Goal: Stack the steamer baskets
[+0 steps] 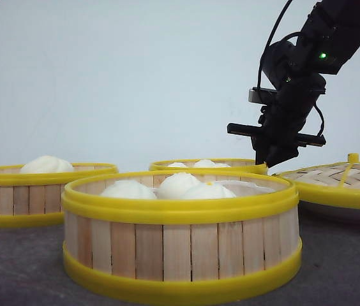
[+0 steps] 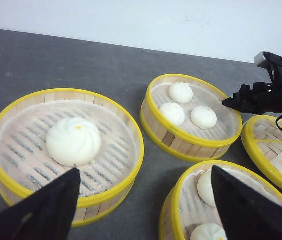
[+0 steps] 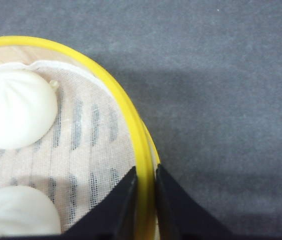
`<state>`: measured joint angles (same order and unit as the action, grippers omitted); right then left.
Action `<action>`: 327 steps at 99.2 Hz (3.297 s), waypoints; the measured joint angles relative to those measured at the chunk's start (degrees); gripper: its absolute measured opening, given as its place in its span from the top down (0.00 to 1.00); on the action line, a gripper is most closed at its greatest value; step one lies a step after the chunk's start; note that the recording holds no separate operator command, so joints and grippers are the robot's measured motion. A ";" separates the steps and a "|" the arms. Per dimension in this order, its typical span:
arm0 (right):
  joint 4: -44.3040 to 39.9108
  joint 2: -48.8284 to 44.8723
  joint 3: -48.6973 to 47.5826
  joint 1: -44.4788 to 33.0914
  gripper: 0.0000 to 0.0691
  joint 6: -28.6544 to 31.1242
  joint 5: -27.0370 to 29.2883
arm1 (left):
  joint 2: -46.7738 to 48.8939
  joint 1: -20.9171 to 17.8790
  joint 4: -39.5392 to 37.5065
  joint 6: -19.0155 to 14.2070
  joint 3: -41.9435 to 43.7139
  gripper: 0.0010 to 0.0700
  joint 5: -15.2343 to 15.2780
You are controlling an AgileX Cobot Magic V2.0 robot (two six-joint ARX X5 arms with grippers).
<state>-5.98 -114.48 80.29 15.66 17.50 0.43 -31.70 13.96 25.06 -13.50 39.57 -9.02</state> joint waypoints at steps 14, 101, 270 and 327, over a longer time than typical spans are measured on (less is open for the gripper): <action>-1.05 2.36 0.13 -0.11 0.94 0.83 -1.18 | 0.00 0.00 0.17 0.00 0.00 0.28 0.00; -35.74 46.31 0.66 -0.96 0.94 -5.33 -13.44 | 6.25 0.07 3.23 0.24 0.00 0.28 0.00; -14.75 38.77 -28.37 15.41 0.94 -2.08 -7.50 | 9.03 0.11 7.69 0.39 0.00 0.28 -0.17; -13.44 46.25 -26.99 15.41 0.57 -2.67 -7.34 | 8.96 0.11 7.82 0.39 0.00 0.28 -0.17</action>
<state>-19.42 -68.23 53.30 31.07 14.83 -6.92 -22.74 14.06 32.88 -13.10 39.57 -9.19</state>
